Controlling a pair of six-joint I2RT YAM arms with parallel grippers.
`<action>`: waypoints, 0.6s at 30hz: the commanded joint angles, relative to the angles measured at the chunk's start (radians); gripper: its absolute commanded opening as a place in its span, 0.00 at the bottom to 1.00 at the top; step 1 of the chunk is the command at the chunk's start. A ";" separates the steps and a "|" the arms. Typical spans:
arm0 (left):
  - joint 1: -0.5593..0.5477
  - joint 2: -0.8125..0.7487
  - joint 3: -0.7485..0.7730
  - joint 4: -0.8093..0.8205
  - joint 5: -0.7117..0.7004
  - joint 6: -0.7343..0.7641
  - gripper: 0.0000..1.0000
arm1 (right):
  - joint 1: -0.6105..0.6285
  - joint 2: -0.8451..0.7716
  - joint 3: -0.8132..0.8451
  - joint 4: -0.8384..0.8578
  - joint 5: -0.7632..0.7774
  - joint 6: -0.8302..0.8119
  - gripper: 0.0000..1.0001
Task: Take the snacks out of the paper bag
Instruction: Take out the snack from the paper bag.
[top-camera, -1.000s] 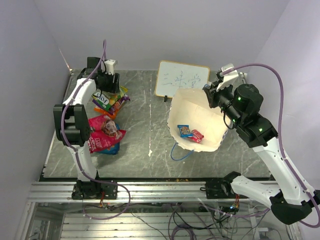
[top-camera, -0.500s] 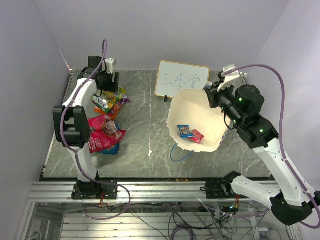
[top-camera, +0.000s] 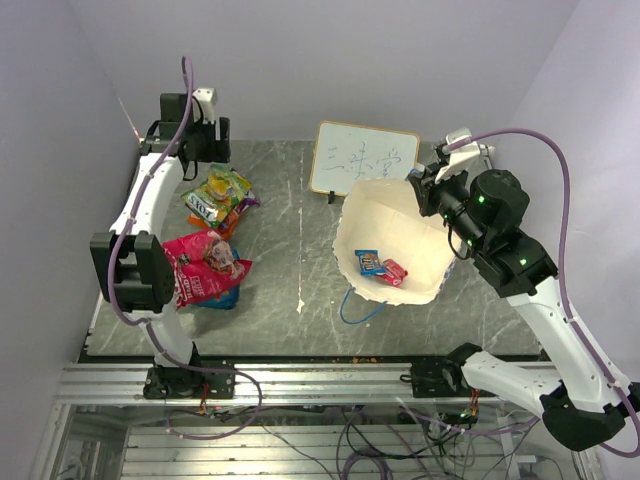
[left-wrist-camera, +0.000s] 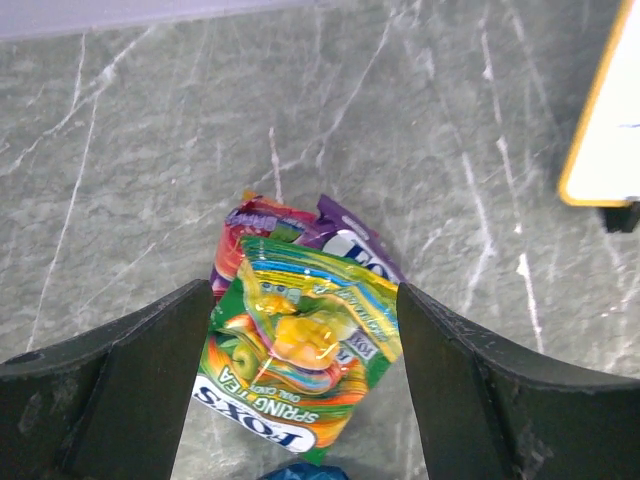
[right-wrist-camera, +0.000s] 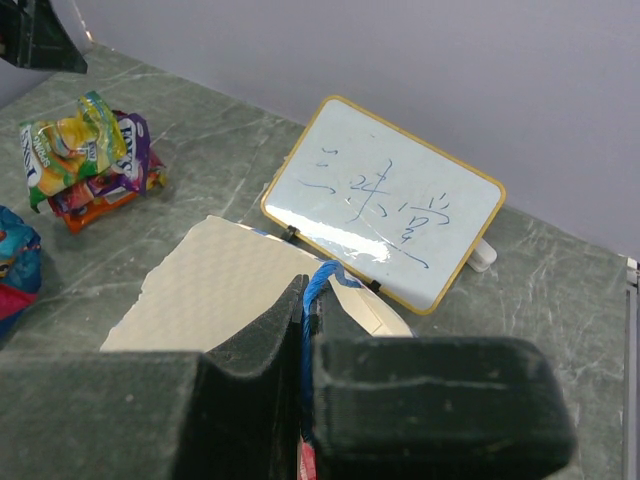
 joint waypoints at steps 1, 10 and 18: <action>-0.052 -0.077 -0.013 0.054 0.041 -0.098 0.84 | 0.001 -0.009 0.005 0.031 0.004 0.000 0.00; -0.257 -0.270 -0.128 0.173 0.082 -0.228 0.82 | 0.001 -0.046 0.017 0.005 -0.233 -0.101 0.00; -0.374 -0.493 -0.328 0.239 0.144 -0.390 0.80 | 0.001 -0.031 -0.044 -0.058 -0.816 0.061 0.00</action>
